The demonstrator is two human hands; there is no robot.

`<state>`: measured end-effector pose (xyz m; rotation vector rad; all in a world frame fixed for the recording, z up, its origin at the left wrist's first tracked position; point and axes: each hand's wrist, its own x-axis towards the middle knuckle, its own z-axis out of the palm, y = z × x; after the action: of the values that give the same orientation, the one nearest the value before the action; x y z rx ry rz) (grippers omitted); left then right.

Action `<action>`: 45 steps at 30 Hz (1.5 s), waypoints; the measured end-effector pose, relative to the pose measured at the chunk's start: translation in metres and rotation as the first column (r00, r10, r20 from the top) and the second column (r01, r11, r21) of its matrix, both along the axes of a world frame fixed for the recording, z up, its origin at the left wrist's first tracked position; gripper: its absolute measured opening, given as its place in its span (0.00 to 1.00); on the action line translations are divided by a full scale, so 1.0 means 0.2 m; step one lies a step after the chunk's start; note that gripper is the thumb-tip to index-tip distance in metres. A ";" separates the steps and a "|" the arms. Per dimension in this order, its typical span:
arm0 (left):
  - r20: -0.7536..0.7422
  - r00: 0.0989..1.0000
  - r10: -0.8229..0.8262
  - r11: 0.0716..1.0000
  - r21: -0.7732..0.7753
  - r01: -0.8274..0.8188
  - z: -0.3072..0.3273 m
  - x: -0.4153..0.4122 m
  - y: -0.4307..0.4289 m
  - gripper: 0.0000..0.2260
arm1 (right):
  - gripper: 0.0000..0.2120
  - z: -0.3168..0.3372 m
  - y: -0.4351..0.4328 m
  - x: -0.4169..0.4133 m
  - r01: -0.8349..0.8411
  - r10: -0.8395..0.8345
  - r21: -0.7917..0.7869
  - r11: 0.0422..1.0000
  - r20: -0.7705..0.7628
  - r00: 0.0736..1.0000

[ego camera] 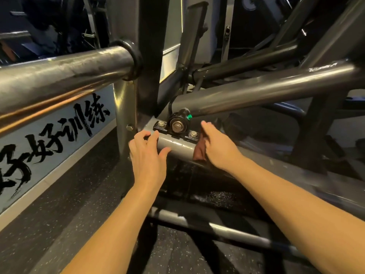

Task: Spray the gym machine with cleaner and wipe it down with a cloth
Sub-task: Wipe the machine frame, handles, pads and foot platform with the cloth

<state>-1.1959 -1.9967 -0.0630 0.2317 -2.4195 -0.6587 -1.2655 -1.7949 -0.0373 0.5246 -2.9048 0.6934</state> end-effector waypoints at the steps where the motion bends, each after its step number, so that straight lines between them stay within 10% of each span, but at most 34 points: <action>1: 0.006 1.000 0.001 1.000 -0.014 -0.001 0.00 0.00 0.01 0.27 | 0.25 0.01 0.00 0.00 -0.040 0.041 -0.014 0.999 0.045 0.998; 9: 0.014 1.000 0.007 0.993 -0.115 -0.006 -0.05 -0.01 0.08 0.31 | 0.28 -0.03 0.50 0.17 0.059 -0.076 0.115 0.992 0.158 0.985; 19: 0.036 0.990 -0.137 0.991 -0.008 0.137 0.01 0.09 0.12 0.24 | 0.15 -0.14 0.13 0.24 0.097 -0.140 -0.321 0.942 -0.114 0.984; 24: 0.061 0.845 -0.532 0.671 0.639 0.376 0.10 0.27 0.22 0.18 | 0.10 0.01 0.04 0.36 0.021 -0.052 -0.744 0.668 -0.018 0.998; 31: -0.038 0.893 -0.448 0.647 0.676 0.353 0.12 0.34 0.20 0.17 | 0.08 0.03 -0.09 0.45 0.148 0.229 -0.924 0.352 0.239 0.944; 39: -0.039 0.950 -0.308 0.735 0.624 0.265 0.14 0.31 0.19 0.06 | 0.11 0.01 -0.09 0.44 0.067 0.224 -0.875 0.480 0.195 0.955; 45: -0.194 0.981 0.002 0.978 0.204 0.039 0.13 0.10 0.03 0.14 | 0.14 -0.12 0.12 0.33 0.077 -0.135 -0.522 0.849 -0.073 0.988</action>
<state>-1.1752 -1.9916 -0.0365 0.2192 -2.1707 -0.9008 -1.2003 -1.7701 -0.0605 0.3157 -2.4633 1.3241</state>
